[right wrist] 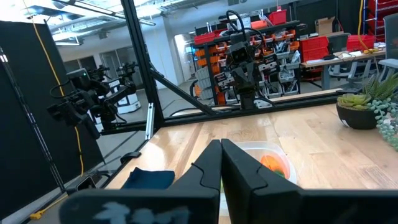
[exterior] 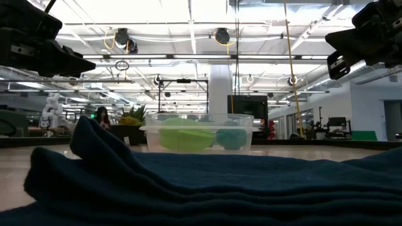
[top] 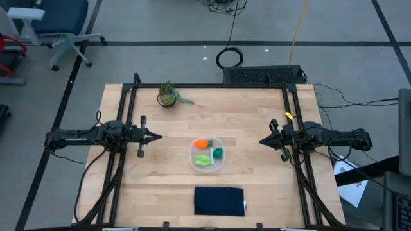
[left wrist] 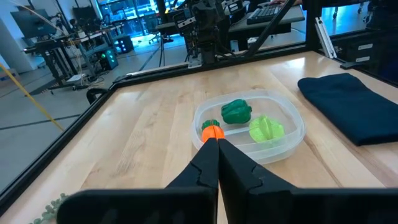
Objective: Pick and placing Produce into tupperware
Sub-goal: Return to Home Position
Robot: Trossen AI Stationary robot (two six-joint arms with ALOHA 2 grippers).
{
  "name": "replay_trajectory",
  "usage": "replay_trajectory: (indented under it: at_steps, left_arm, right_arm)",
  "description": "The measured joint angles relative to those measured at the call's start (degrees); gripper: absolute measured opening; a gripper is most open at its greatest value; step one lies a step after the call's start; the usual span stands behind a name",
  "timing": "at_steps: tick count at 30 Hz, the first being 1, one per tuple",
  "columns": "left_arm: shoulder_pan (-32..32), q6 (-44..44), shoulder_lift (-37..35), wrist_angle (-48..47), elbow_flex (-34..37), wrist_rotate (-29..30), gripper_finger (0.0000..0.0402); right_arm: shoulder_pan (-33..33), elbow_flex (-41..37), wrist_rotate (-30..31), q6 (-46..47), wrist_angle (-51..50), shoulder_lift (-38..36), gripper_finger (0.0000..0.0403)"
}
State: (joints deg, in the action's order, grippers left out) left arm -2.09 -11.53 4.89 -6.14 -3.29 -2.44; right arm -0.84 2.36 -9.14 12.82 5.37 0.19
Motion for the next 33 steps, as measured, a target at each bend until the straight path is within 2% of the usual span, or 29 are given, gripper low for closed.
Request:
replay_trajectory:
  at_steps: [10,25,33]
  left_arm:
    - [0.0,0.0,0.0,0.0,0.0,0.0,0.0027]
    - [0.0,0.0,0.0,0.0,0.0,0.0,0.0002]
    - [0.0,0.0,0.0,0.0,0.0,0.0,0.0024]
  right_arm:
    - [0.0,0.0,0.0,0.0,0.0,0.0,0.0000]
    - [0.0,0.0,0.0,0.0,0.0,0.0,0.0000]
    - [0.0,0.0,0.0,0.0,0.0,0.0,0.0000]
